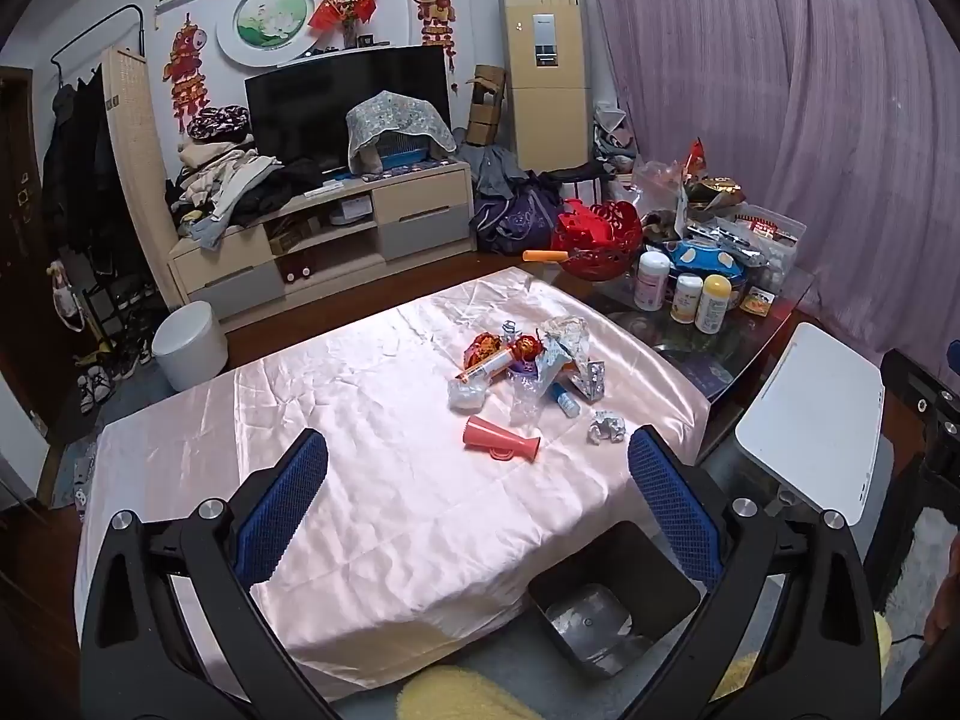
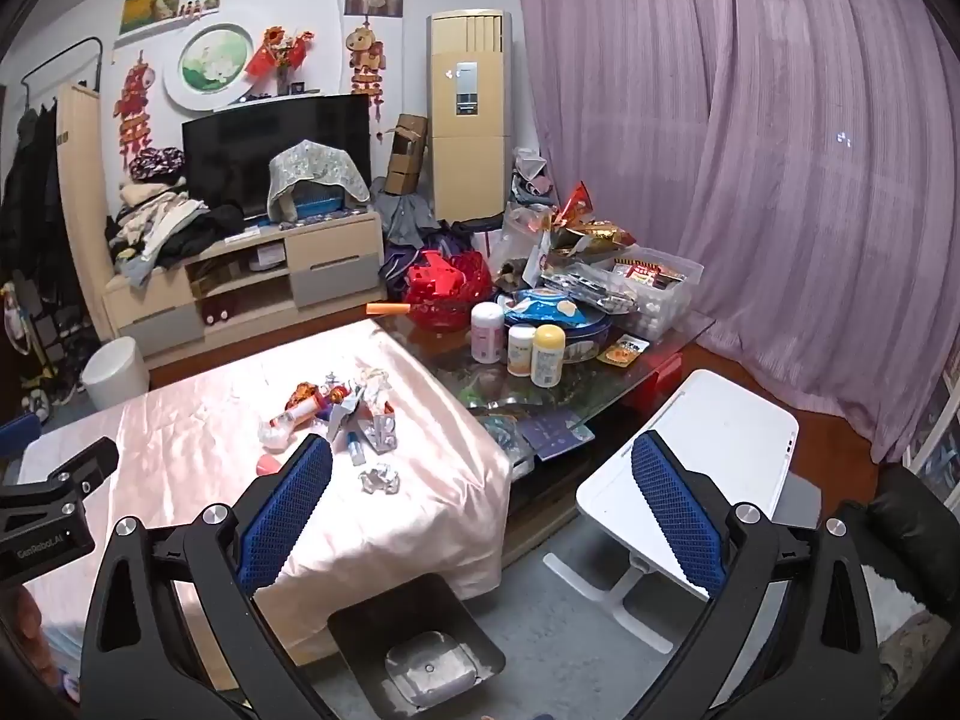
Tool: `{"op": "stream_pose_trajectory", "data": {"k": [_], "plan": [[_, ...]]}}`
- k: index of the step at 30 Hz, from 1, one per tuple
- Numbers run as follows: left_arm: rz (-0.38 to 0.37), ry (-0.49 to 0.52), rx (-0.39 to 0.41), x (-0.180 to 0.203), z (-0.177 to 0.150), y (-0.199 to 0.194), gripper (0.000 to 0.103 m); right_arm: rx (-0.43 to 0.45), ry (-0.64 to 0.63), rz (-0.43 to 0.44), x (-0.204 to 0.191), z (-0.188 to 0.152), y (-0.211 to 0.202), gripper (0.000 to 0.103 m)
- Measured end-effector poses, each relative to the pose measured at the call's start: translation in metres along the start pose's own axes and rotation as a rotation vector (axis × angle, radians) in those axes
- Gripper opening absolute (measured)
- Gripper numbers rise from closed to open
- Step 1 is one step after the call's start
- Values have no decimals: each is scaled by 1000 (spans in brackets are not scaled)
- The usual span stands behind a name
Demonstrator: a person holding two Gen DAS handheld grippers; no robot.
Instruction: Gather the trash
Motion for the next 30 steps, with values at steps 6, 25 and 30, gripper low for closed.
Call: {"op": "stream_pose_trajectory", "data": {"k": [6, 25, 30], "plan": [[-5, -7, 15, 2, 5, -5, 95, -15, -6, -1, -1, 0, 0, 100], [-33, 3, 44, 3, 3, -8, 95, -18, -12, -12, -4, 2, 0, 100], [-34, 3, 44, 3, 4, -9, 95, -20, -10, -6, -3, 3, -1, 100]]}}
Point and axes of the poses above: each gripper's, at about its wrist camera, not at the fingertips, and y roughly the way its jaws point, x to its right, z to its top, the point moved 7 cm from there along y, roughly the way its jaws point, and after that the axes turned 8 degrees about -y, right-handed, at the moved point
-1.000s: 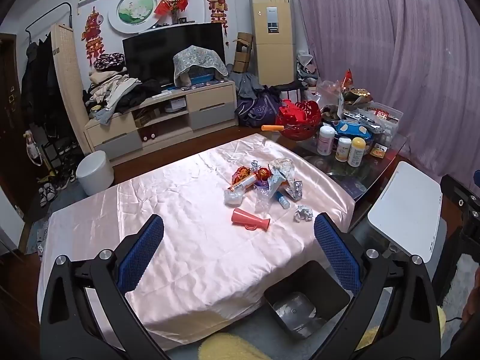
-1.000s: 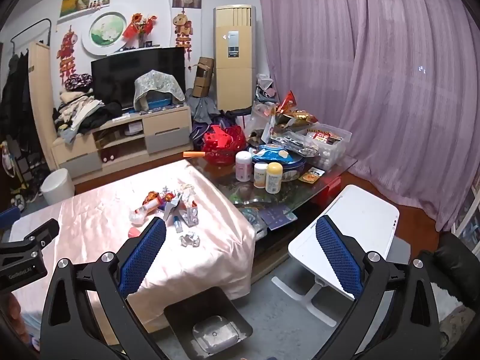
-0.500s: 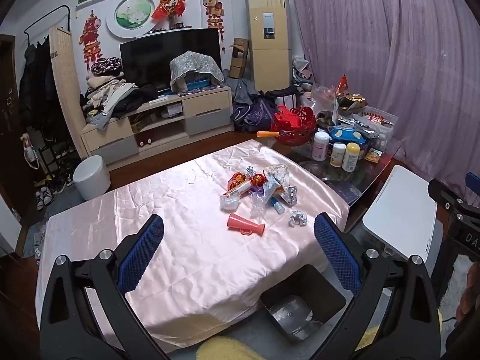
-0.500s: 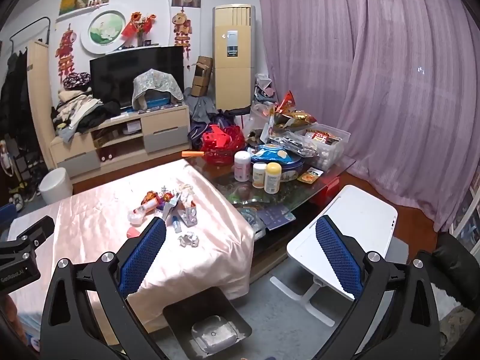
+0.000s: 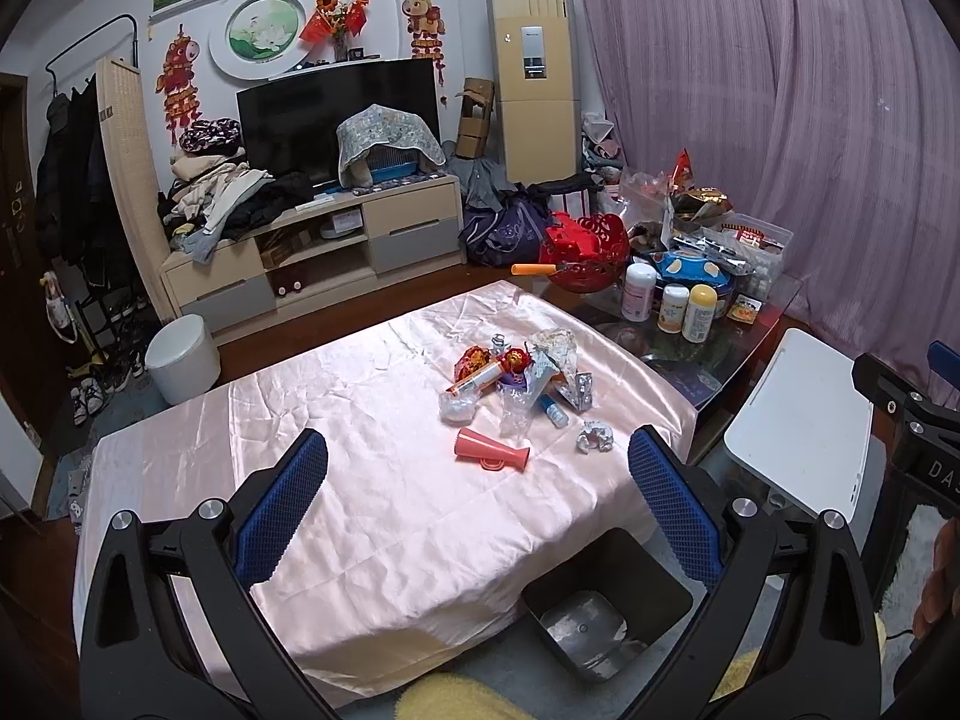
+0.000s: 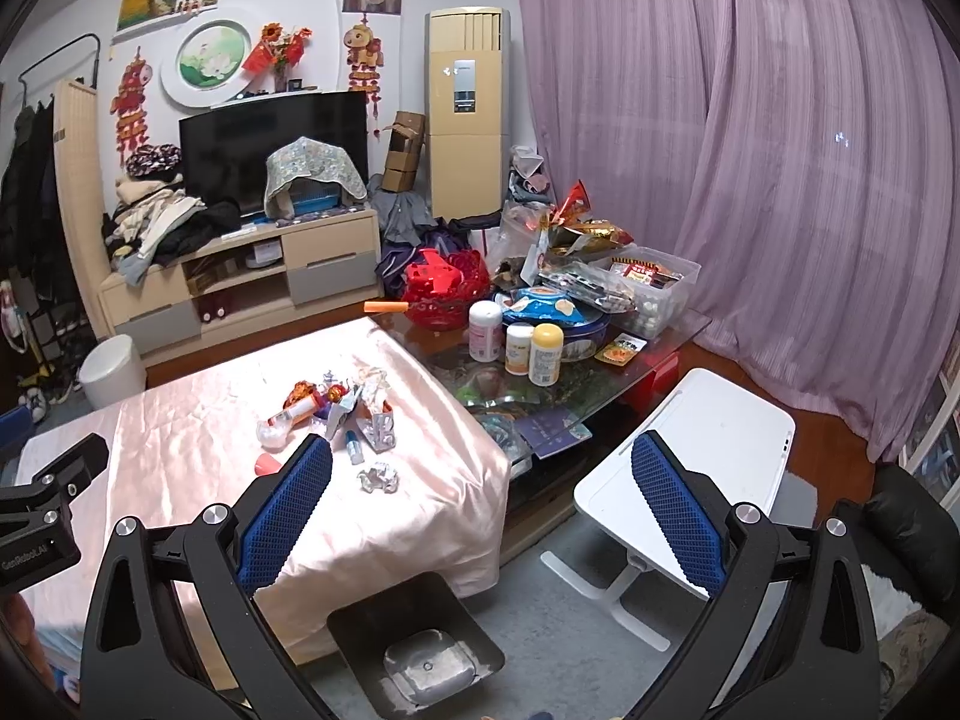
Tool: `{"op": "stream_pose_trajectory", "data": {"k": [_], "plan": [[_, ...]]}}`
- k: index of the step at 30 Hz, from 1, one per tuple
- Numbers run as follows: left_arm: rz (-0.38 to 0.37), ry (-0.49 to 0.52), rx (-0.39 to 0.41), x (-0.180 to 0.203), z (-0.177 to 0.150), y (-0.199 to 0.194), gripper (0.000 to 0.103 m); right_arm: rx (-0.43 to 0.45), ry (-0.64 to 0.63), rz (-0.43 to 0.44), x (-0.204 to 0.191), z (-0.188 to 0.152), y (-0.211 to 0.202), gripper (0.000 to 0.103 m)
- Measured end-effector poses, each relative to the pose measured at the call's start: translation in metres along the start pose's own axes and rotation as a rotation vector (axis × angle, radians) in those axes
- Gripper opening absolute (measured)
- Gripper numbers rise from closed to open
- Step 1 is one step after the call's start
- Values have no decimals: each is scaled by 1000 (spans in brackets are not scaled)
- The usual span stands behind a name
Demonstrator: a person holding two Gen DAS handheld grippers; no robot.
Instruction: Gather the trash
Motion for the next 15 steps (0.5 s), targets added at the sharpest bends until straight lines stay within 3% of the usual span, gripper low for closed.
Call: {"op": "stream_pose_trajectory", "data": {"k": [15], "plan": [[1, -1, -1, -2, 0, -3, 95, -7, -5, 3, -3, -2, 3, 100]]}}
Point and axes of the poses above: each gripper's, at about its wrist camera, not at the fingertips, and y roughly the way its jaws point, x to its right, z to its top, the point moved 7 cm from there along y, roughly the way its jaws point, and after that the axes turned 8 degrees about -y, right-handed, at the moved point
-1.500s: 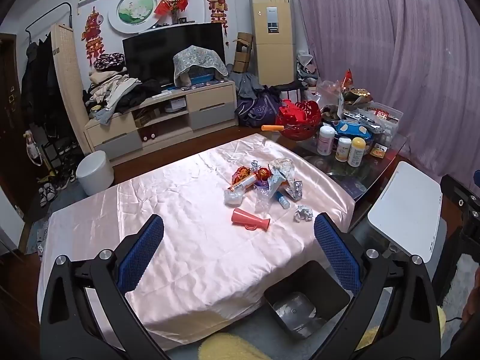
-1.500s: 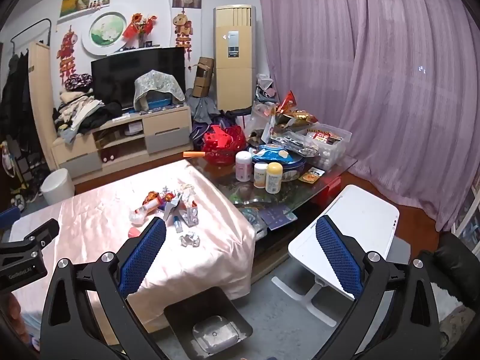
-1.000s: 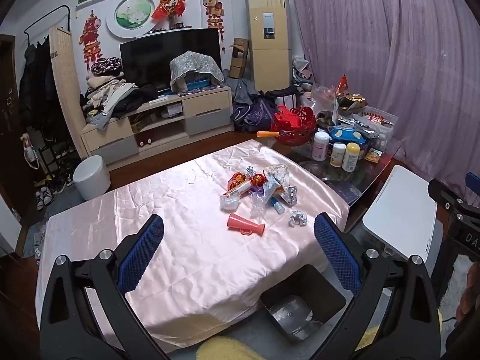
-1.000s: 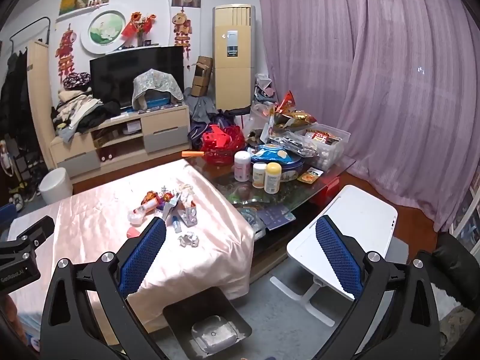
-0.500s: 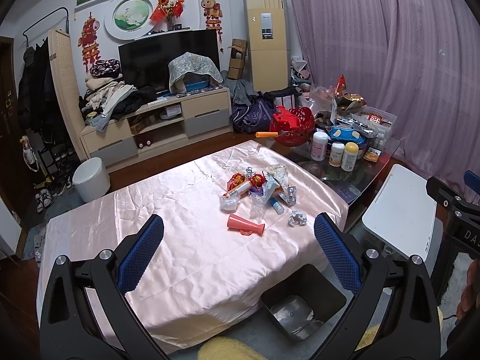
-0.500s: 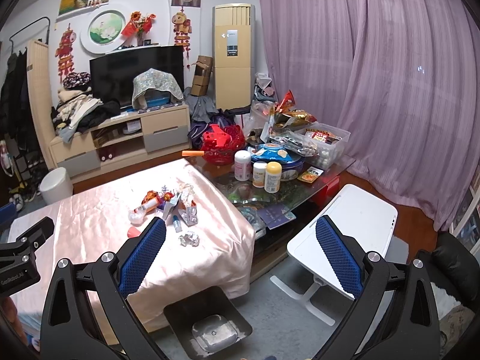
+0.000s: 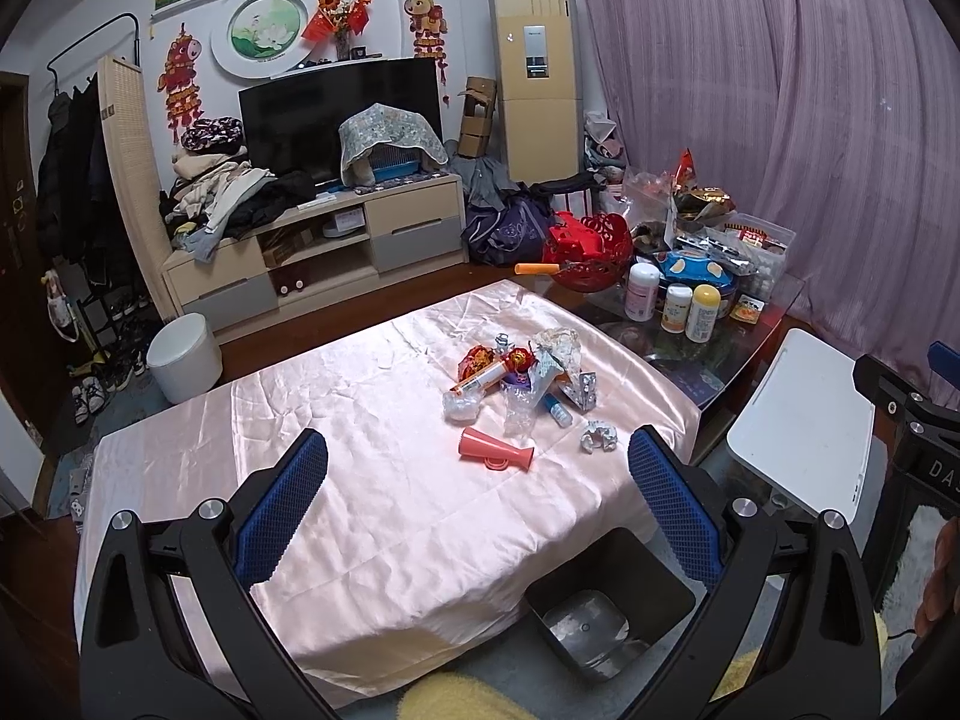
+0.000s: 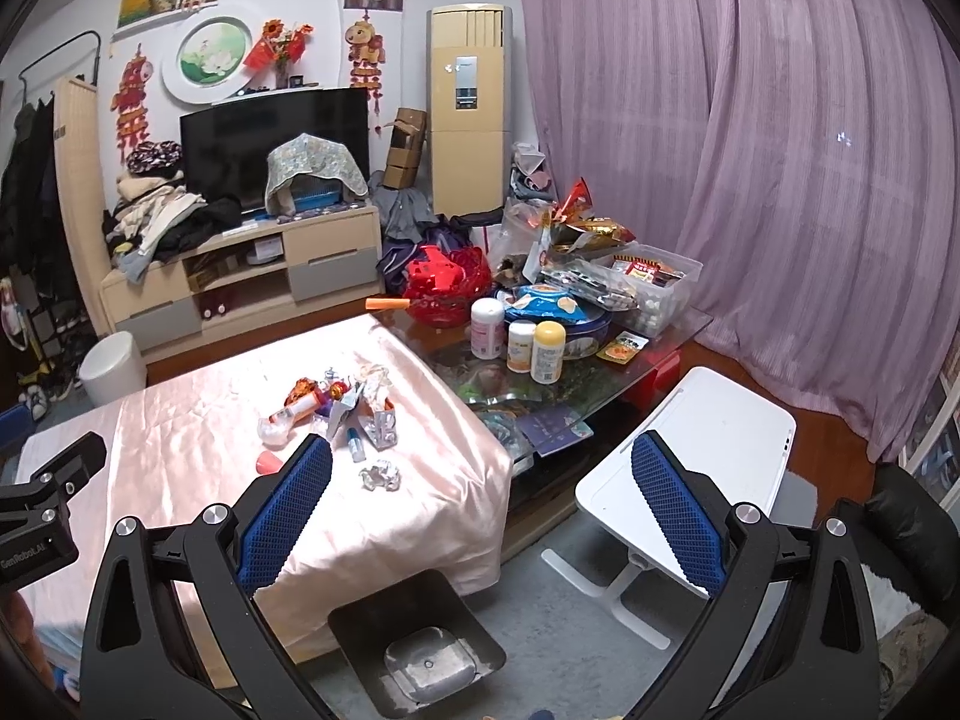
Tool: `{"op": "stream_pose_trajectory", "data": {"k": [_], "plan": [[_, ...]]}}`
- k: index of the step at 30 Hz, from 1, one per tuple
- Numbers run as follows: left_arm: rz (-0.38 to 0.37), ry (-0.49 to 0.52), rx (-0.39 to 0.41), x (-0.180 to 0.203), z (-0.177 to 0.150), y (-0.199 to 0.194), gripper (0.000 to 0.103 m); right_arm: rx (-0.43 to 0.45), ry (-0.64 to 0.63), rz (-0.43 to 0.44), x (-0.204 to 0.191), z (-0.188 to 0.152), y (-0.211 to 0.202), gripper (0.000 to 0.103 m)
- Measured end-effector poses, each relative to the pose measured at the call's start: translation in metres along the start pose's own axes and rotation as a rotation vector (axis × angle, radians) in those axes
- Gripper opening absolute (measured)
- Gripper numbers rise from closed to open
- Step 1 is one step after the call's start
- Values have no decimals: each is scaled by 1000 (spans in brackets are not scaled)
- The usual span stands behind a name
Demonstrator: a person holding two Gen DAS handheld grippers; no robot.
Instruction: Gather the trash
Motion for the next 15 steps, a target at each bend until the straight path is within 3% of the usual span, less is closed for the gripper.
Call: {"op": "stream_pose_trajectory", "data": {"k": [15], "plan": [[2, 2, 0, 0, 1, -1, 95, -4, 6, 5, -4, 2, 1, 100]]}}
Point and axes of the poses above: each gripper's, at about its wrist camera, not at the fingertips, and y roughly the way its jaws point, x to its right, z to its top, the point moved 7 cm from there along y, roughly the way its jaws point, and after that the axes turned 8 degrees about -y, right-handed, at the moved point
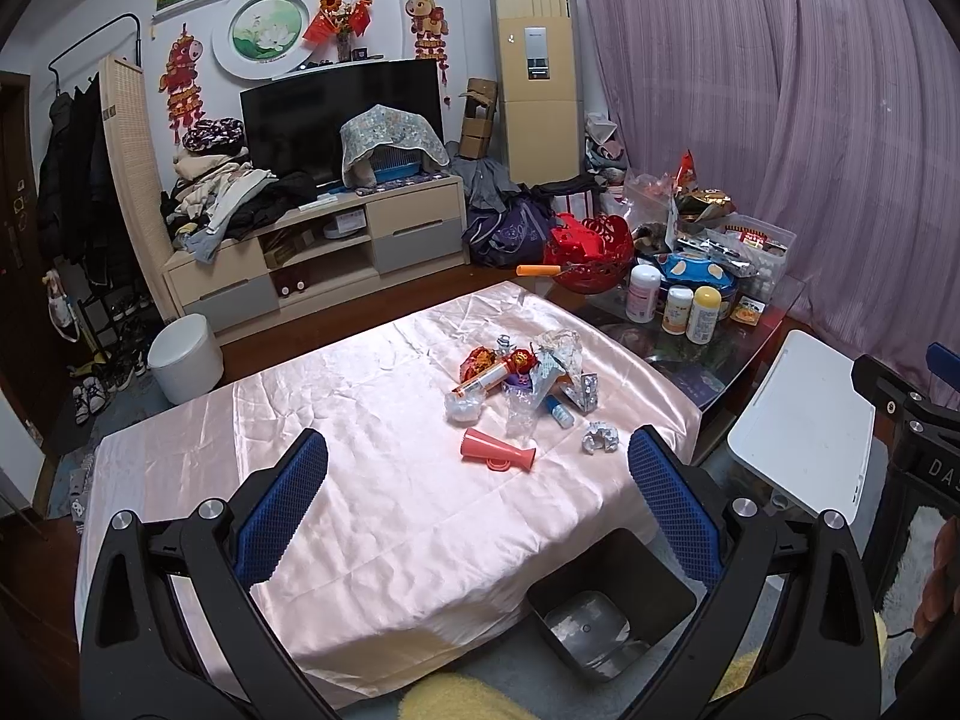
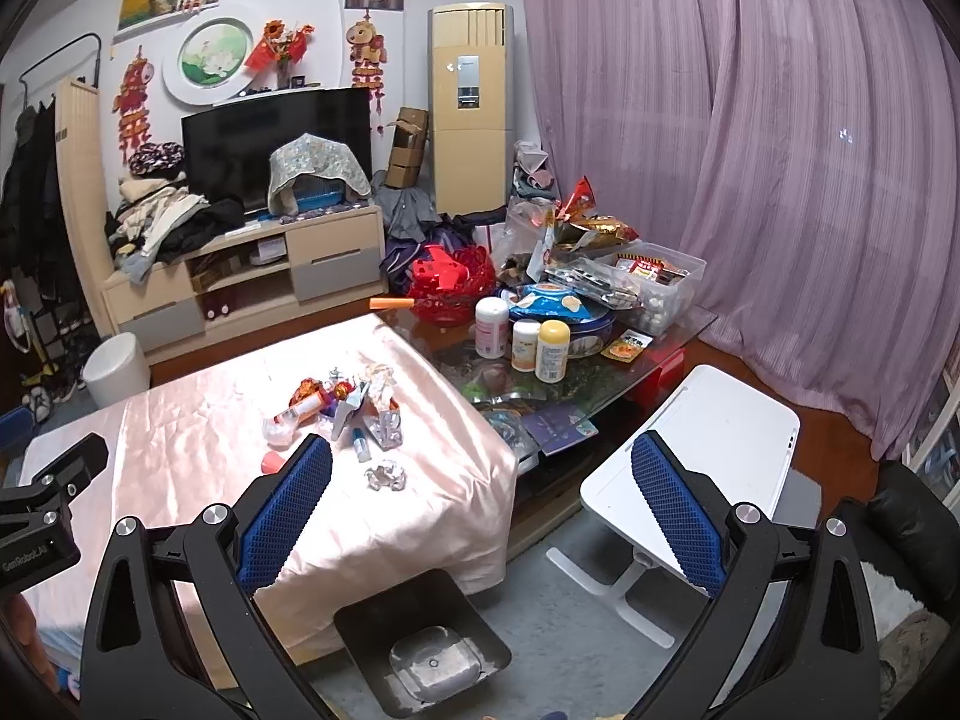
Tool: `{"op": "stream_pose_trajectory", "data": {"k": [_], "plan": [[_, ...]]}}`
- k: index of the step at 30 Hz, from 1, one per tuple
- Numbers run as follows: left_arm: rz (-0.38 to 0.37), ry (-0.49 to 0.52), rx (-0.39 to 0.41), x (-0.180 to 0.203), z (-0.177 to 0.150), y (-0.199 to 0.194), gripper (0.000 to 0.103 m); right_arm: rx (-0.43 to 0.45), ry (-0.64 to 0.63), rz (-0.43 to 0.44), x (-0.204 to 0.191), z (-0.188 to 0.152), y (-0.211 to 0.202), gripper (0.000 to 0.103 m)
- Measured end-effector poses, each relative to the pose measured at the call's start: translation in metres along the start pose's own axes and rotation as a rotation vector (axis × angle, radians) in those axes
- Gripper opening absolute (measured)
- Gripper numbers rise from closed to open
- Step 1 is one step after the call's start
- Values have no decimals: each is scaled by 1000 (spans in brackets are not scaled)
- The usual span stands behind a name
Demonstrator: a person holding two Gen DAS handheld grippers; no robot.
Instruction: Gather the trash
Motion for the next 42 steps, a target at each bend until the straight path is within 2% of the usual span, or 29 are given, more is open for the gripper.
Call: {"op": "stream_pose_trajectory", "data": {"k": [23, 27, 31, 38, 42], "plan": [[0, -1, 0, 0, -1, 0, 95, 1, 13, 1, -3, -4, -2, 100], [-1, 0, 0, -1, -1, 0, 95, 36, 18, 5, -4, -5, -1, 100], [0, -11, -10, -4, -3, 5, 95, 78, -5, -30, -4, -3, 3, 100], [14, -23, -85, -21, -15, 46, 95, -48, 52, 58, -6, -18, 54, 100], [25, -32, -158, -32, -29, 76, 95, -129, 58, 119, -17, -34, 92, 100]]}}
Point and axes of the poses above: each gripper's, at about its wrist camera, not at the fingertips, and y roughly the way its jaws point, x to its right, z to its top, the point moved 7 cm from there along y, roughly the way its jaws point, and after that the axes turned 8 degrees about -y, right-handed, at the moved point
